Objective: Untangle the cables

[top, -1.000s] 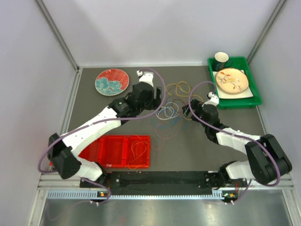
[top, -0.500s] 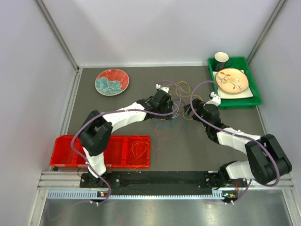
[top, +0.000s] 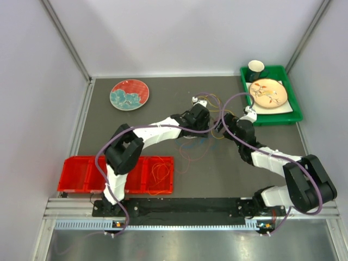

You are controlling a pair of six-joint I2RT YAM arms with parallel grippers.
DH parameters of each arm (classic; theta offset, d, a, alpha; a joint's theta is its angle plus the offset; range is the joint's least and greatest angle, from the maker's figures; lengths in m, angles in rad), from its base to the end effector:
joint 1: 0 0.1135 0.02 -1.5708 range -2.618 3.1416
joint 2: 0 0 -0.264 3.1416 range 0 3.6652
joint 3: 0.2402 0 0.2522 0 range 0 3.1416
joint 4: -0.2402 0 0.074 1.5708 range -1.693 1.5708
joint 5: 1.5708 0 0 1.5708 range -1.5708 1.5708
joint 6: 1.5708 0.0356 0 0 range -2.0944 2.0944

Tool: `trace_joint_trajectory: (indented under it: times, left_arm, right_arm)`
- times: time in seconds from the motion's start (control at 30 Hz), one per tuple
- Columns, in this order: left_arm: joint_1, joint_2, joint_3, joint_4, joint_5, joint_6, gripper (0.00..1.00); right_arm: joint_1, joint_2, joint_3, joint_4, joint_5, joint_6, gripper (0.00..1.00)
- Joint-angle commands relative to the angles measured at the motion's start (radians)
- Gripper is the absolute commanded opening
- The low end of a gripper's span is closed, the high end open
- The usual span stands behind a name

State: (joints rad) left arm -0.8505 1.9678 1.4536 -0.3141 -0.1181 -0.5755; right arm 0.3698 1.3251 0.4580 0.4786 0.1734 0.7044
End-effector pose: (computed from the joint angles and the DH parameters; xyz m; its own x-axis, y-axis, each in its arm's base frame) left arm 0.2926 -0.3270 0.2082 -0.7853 0.0755 -0.6145 0.3176 0.9011 -0.2952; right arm 0.2455 0.0886 0.1803 -0.4033 0.5278 -0.7475 0.0709 0.8325 0.5495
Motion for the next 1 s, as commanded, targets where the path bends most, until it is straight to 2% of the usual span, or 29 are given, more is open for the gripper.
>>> trace_joint_trajectory:
  times: [0.0,0.07,0.1,0.2,0.33,0.63,0.77,0.97]
  left_arm:
    - [-0.016,0.066,0.099,-0.019,-0.081,0.002,0.5]
    - [-0.016,0.097,0.132,-0.049,-0.101,0.002,0.42]
    - [-0.016,0.104,0.142,-0.054,-0.12,0.008,0.28]
    - [-0.016,0.134,0.186,-0.092,-0.14,0.026,0.0]
    - [-0.016,0.096,0.255,-0.158,-0.164,0.06,0.0]
    - [-0.016,-0.182,0.569,-0.335,-0.259,0.209,0.0]
    - [-0.015,-0.298,0.608,-0.304,-0.275,0.308,0.0]
    - [-0.015,-0.438,0.567,-0.257,-0.311,0.321,0.0]
  right_arm:
    - [-0.008,0.011,0.021,0.031,-0.003,0.009,0.99]
    - [-0.008,0.016,0.024,0.031,-0.008,0.007,0.99]
    - [-0.006,0.016,0.024,0.031,-0.009,0.009,0.99]
    - [-0.008,0.02,0.025,0.031,-0.012,0.007,0.99]
    - [-0.008,0.02,0.028,0.025,-0.015,0.006,0.99]
    - [-0.008,0.033,0.033,0.029,-0.023,0.007,0.99]
    - [-0.008,0.034,0.034,0.031,-0.025,0.007,0.99]
    - [-0.008,0.034,0.036,0.029,-0.029,0.004,0.99]
